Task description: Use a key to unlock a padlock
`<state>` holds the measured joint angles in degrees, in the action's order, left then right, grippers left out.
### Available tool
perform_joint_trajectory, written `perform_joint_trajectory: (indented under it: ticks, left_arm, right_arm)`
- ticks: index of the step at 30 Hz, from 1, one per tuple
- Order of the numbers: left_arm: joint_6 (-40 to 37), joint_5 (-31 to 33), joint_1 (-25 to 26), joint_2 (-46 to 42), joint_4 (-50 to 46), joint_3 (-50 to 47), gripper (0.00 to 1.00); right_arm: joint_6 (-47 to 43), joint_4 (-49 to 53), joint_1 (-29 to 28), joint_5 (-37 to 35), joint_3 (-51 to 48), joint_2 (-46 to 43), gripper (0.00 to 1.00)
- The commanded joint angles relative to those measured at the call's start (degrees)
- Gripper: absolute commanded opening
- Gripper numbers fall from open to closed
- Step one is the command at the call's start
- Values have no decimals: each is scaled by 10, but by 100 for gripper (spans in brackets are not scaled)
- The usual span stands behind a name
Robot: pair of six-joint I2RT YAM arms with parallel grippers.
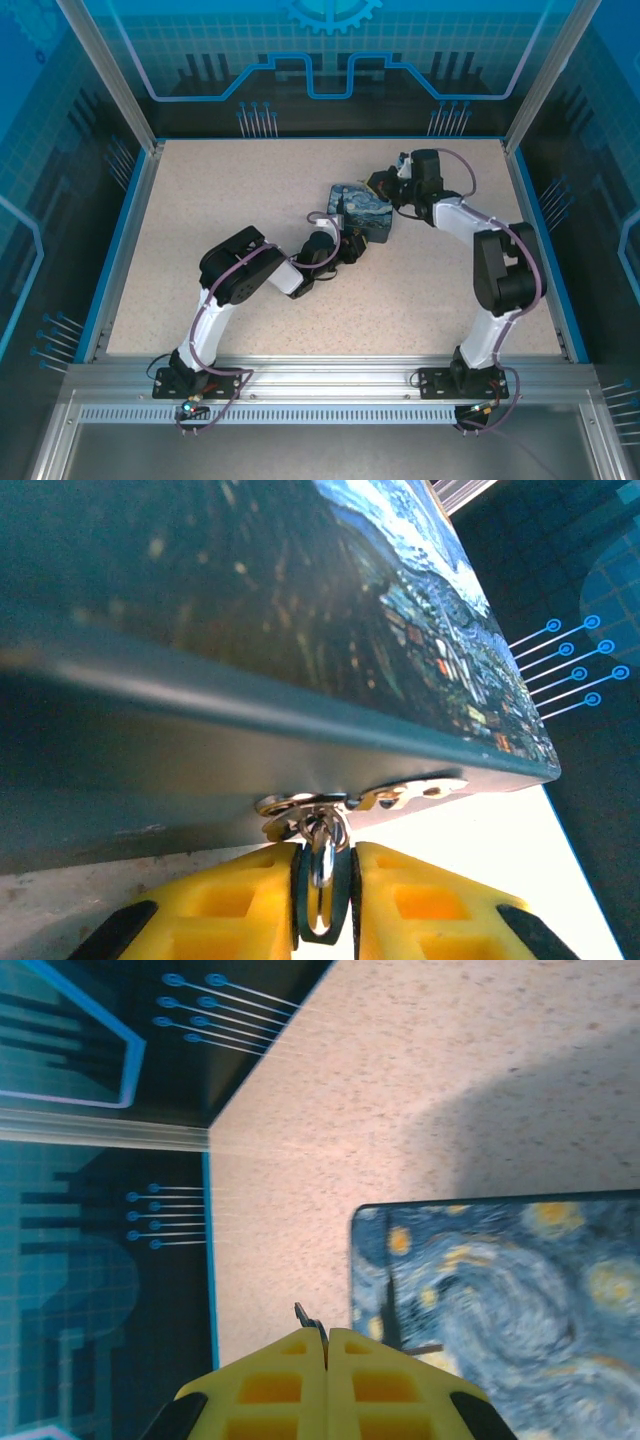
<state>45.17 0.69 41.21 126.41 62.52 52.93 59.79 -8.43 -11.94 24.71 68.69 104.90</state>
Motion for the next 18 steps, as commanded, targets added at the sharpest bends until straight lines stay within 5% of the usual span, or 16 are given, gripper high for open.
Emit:
perform_joint_trajectory:
  ticks: [1, 7, 12, 18]
  left_arm:
    - [7, 4, 3, 10, 11, -5, 20]
    - [7, -3, 3, 9, 8, -6, 22]
    - [6, 1, 3, 11, -14, 3, 39]
    - [0, 24, 10, 8, -66, 24, 41]
  right_arm:
    - [-26, 52, 5, -13, 37, 37, 0]
    - [-48, 83, 2, -25, 63, 78, 0]
    - [-46, 82, -7, -32, 52, 85, 0]
    - [-43, 73, -17, -35, 39, 86, 0]
